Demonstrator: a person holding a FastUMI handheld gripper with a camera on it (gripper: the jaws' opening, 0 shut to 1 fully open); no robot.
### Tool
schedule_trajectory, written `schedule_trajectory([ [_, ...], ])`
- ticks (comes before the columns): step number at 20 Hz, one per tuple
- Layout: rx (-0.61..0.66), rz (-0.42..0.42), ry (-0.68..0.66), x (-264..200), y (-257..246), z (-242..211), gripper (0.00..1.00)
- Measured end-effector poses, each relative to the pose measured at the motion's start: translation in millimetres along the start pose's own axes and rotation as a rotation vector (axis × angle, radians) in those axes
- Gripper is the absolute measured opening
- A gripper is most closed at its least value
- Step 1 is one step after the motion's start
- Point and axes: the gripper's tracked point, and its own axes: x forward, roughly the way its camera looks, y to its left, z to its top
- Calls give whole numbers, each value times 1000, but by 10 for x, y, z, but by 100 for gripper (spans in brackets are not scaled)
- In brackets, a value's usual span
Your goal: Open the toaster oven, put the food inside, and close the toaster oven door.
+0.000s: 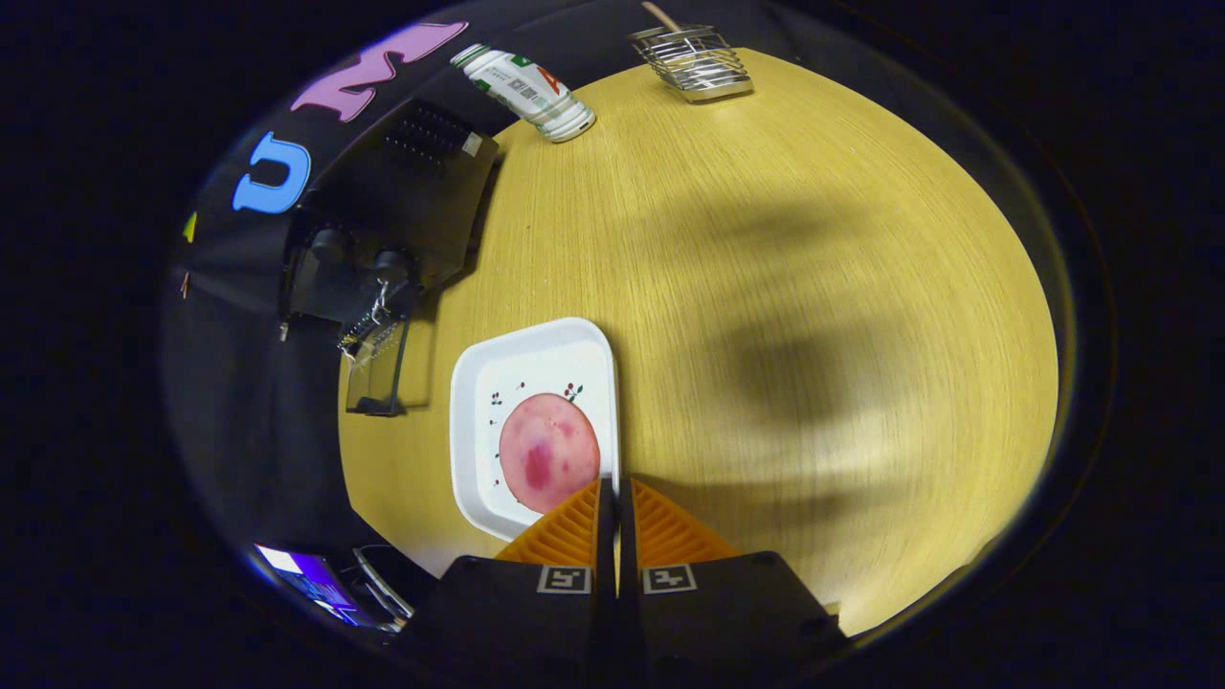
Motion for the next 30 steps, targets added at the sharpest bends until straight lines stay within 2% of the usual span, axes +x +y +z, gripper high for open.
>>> schedule_trajectory([
  [12,190,167,-107,-409,510,-164,5],
  [21,309,298,-170,-748,1379,-481,5],
  [25,294,342,-194,-744,1835,-585,5],
  [30,300,368,-206,-423,2428,-523,5],
])
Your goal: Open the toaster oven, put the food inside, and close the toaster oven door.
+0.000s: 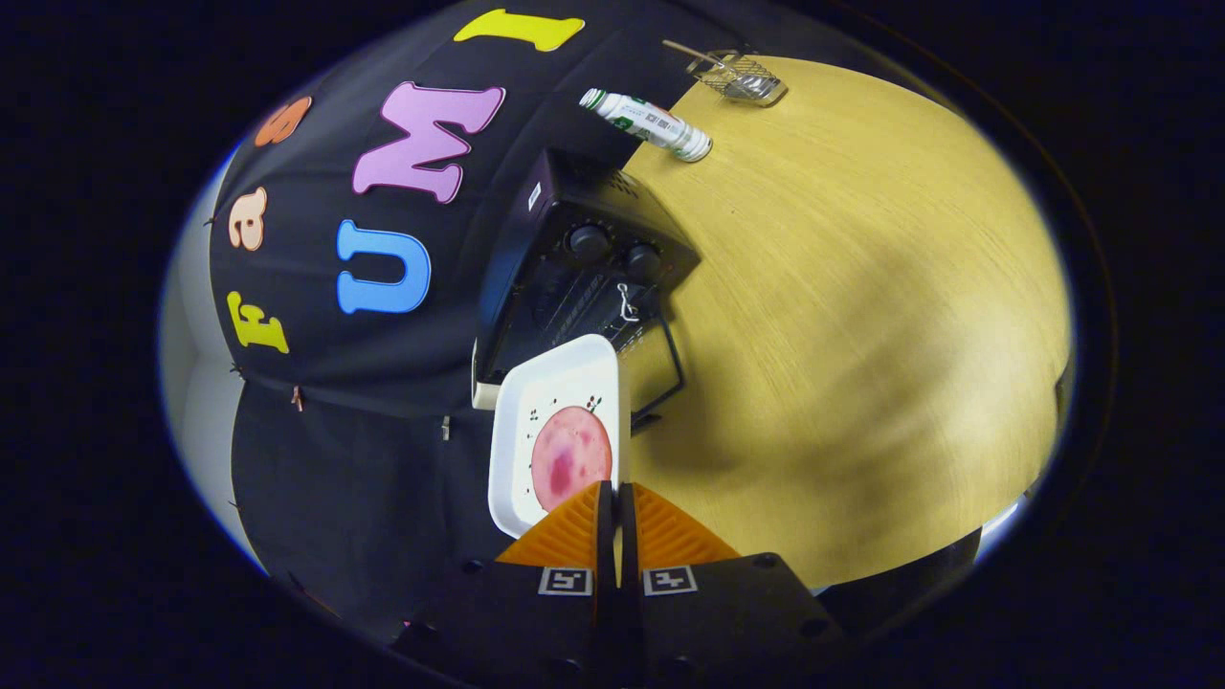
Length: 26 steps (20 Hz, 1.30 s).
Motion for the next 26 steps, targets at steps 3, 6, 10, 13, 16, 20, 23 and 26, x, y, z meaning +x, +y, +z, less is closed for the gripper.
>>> schedule_trajectory([
  [3,-5,-1,-22,391,166,-23,5],
  [6,11,-8,-52,752,246,34,5],
  [10,30,-25,-107,1225,361,206,5],
  [13,60,-19,-157,1498,453,346,5],
  [16,98,-6,-201,1779,533,458,5],
  [20,131,-5,-306,1980,574,648,5],
  [23,154,-18,-388,2083,546,827,5],
  [26,215,-75,-434,2231,398,957,5],
])
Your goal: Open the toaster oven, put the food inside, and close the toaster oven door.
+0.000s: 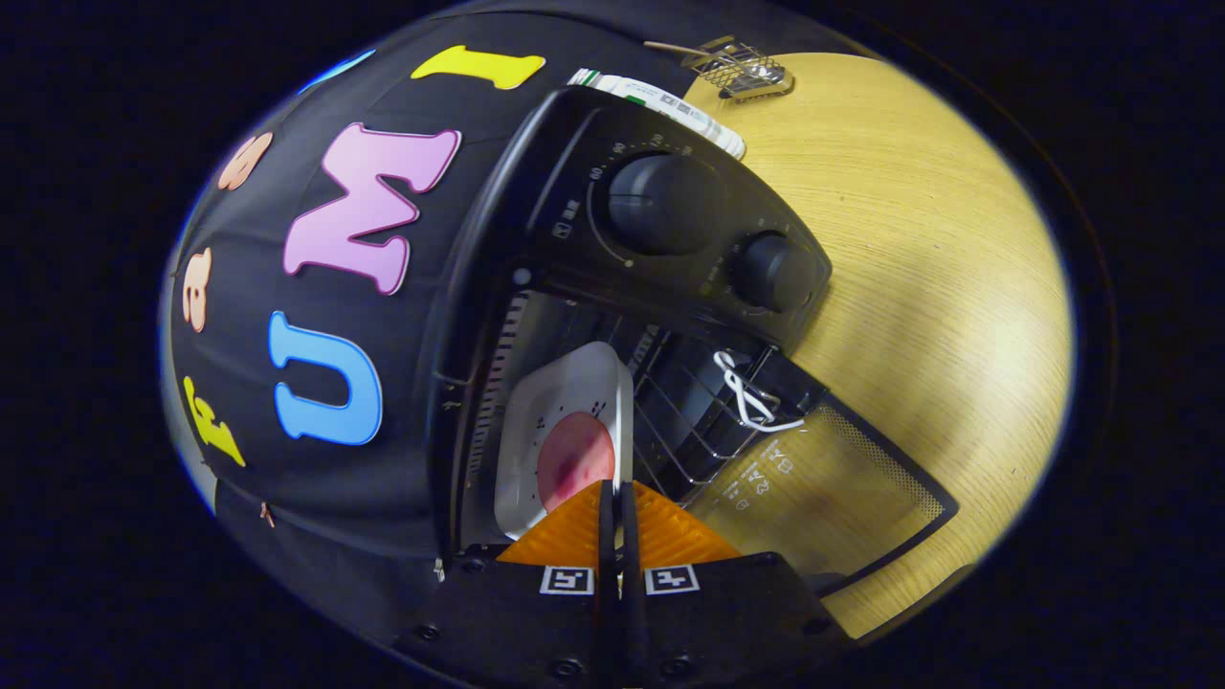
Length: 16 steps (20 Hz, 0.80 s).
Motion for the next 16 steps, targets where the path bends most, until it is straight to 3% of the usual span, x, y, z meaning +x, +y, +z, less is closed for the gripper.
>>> schedule_trajectory([
  [6,58,21,-13,139,86,-65,6],
  [10,64,69,-8,74,224,-152,14],
  [11,61,74,9,40,238,-198,29],
  [14,-8,95,55,-157,261,-351,42],
  [15,-39,96,81,-231,233,-435,65],
  [16,-71,96,104,-308,212,-514,74],
])
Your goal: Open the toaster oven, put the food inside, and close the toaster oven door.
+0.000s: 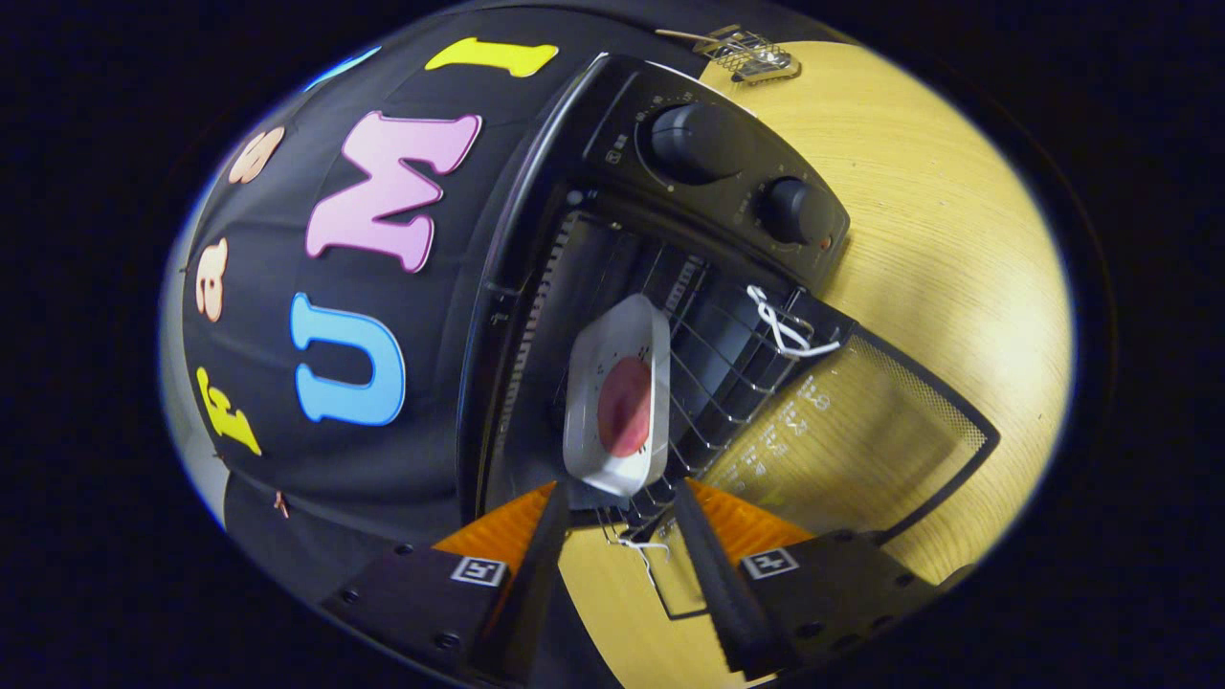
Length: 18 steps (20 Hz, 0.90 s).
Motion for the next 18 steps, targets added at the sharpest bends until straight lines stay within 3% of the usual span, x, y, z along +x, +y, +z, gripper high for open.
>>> schedule_trajectory([
  [1,-33,0,21,-83,-11,-88,91],
  [3,-105,-11,50,-193,-65,-221,98],
  [8,-278,-61,86,-481,-235,-419,99],
  [18,-752,-209,177,-818,-874,-752,99],
])
